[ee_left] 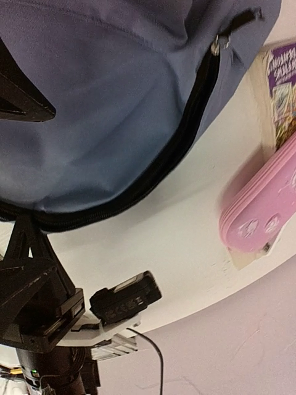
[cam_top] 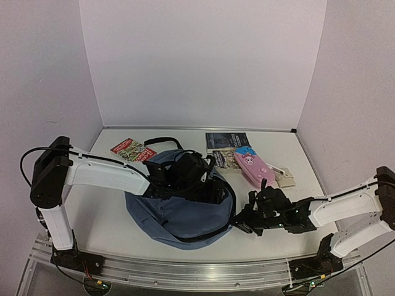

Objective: Pack the student bag
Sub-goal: Adjust the student bag at the center of the board.

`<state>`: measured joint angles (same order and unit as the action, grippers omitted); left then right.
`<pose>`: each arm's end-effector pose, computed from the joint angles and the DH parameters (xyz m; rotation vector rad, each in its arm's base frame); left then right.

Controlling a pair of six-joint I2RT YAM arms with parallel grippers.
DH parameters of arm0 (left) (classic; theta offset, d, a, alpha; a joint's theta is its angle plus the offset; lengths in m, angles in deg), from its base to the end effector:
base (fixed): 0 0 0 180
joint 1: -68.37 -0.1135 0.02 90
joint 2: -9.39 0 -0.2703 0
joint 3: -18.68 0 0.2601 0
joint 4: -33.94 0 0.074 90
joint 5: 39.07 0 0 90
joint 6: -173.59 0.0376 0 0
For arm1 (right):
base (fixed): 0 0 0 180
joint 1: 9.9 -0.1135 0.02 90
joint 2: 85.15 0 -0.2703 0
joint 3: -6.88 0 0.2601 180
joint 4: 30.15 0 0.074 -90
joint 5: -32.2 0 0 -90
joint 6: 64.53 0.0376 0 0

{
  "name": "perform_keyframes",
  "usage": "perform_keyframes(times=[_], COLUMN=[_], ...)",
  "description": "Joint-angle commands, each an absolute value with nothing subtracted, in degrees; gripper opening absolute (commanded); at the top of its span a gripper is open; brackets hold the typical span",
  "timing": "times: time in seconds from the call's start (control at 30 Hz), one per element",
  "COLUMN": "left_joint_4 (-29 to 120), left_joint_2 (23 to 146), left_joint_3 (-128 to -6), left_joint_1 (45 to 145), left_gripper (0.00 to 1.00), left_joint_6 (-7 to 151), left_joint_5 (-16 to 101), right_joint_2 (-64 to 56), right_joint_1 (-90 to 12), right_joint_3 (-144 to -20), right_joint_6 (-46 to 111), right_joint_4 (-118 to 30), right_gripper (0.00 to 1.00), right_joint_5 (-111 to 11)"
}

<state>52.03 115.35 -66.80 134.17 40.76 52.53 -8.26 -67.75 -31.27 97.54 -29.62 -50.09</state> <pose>0.1753 -0.3874 0.2128 0.4690 2.3906 -0.9331 0.1282 0.2135 0.1452 0.2382 2.5989 1.2217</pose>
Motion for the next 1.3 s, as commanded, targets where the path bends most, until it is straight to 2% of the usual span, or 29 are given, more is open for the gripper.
perform_keyframes(times=[0.0,0.17,0.27,0.3,0.5,0.8,1.27], left_joint_4=[50.20,51.15,52.84,52.85,52.05,55.82,55.39], left_joint_2=[119.84,123.23,124.17,124.14,126.06,129.45,132.56], left_joint_3=[-72.56,-74.88,-75.81,-75.62,-77.30,-80.49,-82.05], left_joint_1=[135.09,135.17,135.21,135.25,135.22,135.20,135.60], left_gripper=[0.76,0.74,0.55,0.52,0.50,0.35,0.35], left_joint_6=[44.20,43.47,42.57,42.38,42.20,40.42,39.86], left_joint_5=[44.35,42.42,44.41,45.04,43.63,44.87,41.27], right_joint_2=[-7.14,-7.82,-8.26,-8.39,-8.62,-8.90,-7.99], right_joint_1=[-68.05,-68.02,-68.07,-68.03,-68.03,-68.05,-68.05], right_joint_3=[-30.14,-28.72,-28.26,-28.15,-28.15,-28.21,-29.04], right_joint_6=[97.51,98.04,98.31,98.33,98.25,98.24,97.71], right_joint_4=[-27.64,-27.28,-27.15,-27.14,-27.14,-27.05,-27.06], right_gripper=[0.00,0.00,0.00,0.00,0.00,0.00,0.00], right_joint_5=[-52.44,-53.25,-53.27,-53.35,-53.42,-53.64,-52.96])
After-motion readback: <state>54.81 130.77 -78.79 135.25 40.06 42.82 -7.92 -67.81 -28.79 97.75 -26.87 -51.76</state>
